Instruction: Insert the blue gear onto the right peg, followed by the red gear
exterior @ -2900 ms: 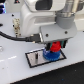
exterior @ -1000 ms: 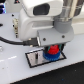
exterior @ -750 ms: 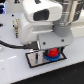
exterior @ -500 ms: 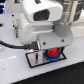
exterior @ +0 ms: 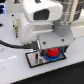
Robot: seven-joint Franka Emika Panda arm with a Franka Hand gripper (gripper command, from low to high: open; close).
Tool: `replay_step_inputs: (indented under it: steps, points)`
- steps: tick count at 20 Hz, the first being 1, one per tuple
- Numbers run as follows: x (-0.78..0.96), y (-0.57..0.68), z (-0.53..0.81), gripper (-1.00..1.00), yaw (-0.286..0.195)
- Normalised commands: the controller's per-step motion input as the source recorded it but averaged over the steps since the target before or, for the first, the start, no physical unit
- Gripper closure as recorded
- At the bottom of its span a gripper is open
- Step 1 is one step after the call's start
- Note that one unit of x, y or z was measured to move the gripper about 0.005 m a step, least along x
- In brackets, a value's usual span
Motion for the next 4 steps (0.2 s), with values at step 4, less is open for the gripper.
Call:
replay_step_inputs:
  steps: [4]
  points:
    - [0.0, 0.06, 0.44, -1.0, 0.0]
